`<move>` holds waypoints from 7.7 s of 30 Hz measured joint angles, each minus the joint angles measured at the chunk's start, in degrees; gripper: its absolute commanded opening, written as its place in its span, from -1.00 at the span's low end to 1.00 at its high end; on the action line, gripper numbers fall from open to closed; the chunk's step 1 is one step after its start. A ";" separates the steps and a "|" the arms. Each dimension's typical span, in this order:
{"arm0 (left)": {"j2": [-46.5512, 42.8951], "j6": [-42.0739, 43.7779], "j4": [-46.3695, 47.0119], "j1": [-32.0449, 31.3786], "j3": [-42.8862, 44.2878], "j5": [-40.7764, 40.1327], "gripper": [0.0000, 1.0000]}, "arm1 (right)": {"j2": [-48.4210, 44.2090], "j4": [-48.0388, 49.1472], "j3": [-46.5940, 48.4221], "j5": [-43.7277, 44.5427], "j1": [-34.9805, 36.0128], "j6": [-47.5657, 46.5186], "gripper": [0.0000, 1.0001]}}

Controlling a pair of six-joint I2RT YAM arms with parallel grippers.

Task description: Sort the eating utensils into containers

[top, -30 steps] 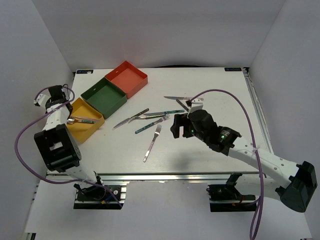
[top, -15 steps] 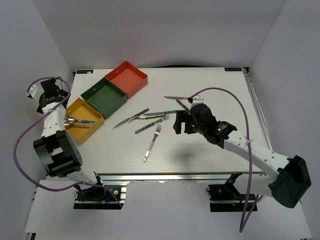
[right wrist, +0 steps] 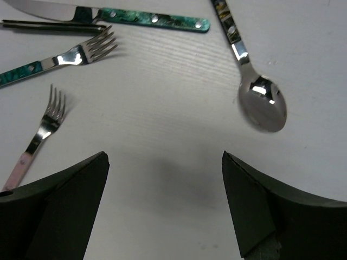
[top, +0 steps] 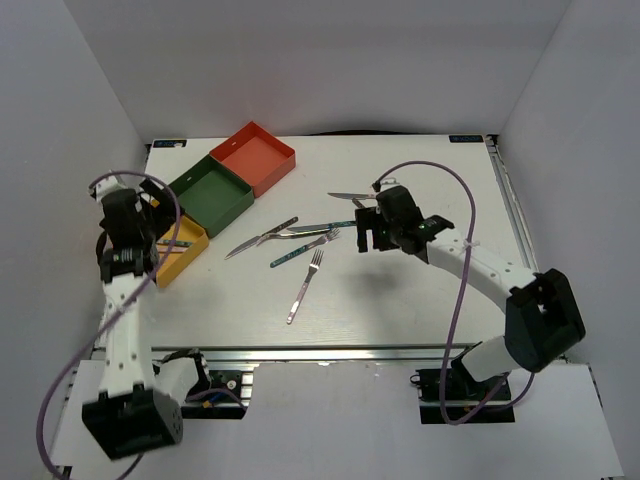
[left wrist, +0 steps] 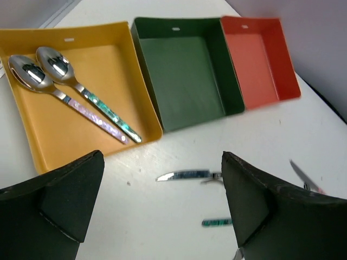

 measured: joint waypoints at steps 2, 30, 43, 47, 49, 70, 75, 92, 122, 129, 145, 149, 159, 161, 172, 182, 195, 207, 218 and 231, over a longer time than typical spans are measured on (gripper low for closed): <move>-7.23 1.66 -0.11 -2.10 -4.07 0.02 0.96 | 2.97 -0.35 2.27 0.11 -1.42 -2.12 0.76; -18.45 4.90 2.78 -7.89 -16.15 0.37 0.96 | 35.17 -3.17 24.98 -7.67 -13.05 -24.65 -0.94; -10.86 -10.25 19.28 -13.16 -20.39 17.92 0.96 | 16.85 -3.06 16.37 -12.46 -3.23 -15.91 -1.00; -3.67 -16.26 26.60 -26.25 -20.11 19.47 0.96 | 11.17 0.92 16.83 -13.97 7.69 -8.31 -1.00; -1.07 -17.73 28.46 -30.36 -18.99 18.95 0.96 | 10.58 1.79 17.55 -13.99 12.50 -5.20 -1.00; 1.38 -21.73 32.96 -31.43 -17.90 15.78 -1.00 | 12.74 0.72 24.50 -12.15 22.86 2.91 -0.17; 1.86 -19.85 21.24 -28.57 -12.98 9.60 -1.00 | 12.46 0.63 24.57 -8.09 22.43 2.97 0.79; 29.51 -18.36 0.92 13.09 13.44 -11.76 -1.00 | -10.36 -1.36 5.49 -3.04 11.80 1.79 0.79; -6.21 0.02 4.39 -5.81 -10.73 5.88 0.96 | 33.05 -3.98 32.85 -5.11 -11.50 -15.56 0.78; -13.55 4.09 4.96 -7.17 -15.56 5.97 0.96 | 52.59 -7.13 52.57 -7.41 -19.65 -24.15 0.71; -8.00 3.26 9.29 -7.91 -16.24 12.85 0.96 | 48.50 -3.50 44.28 -17.44 -20.20 -30.49 -1.00; -4.68 -3.45 17.73 -14.91 -18.62 17.57 0.96 | 39.30 -1.14 30.69 -18.75 -19.37 -23.21 -1.00; 10.58 -16.94 38.05 -38.91 -17.75 19.50 0.91 | 9.62 8.31 9.44 -18.32 2.78 -5.86 -1.00; 12.09 -18.32 39.76 -39.71 -17.22 19.39 0.88 | 6.16 10.14 8.37 -18.40 6.62 -3.82 -1.00; 10.73 -21.09 40.30 -40.52 -17.07 16.39 -0.66 | 1.64 12.50 6.95 -17.62 14.82 2.36 -1.00; 10.58 -21.07 31.56 -37.29 -13.09 12.50 -1.00 | 0.98 11.91 7.13 -13.05 15.50 4.48 0.79; 33.11 -24.39 20.81 -3.32 12.15 6.40 -1.00 | -15.17 9.33 -5.49 -5.88 9.62 5.73 0.79; 47.23 -37.46 26.56 -2.86 13.77 0.92 -0.72 | -15.91 8.48 -11.69 -6.32 9.57 3.72 0.79; 48.22 -40.59 32.92 -4.92 13.68 0.44 0.28 | -15.82 8.90 -11.69 -7.21 9.11 2.64 0.79; 35.01 -32.70 26.47 -9.44 13.33 0.31 0.96 | -4.13 7.10 -7.34 -2.38 8.94 5.20 0.79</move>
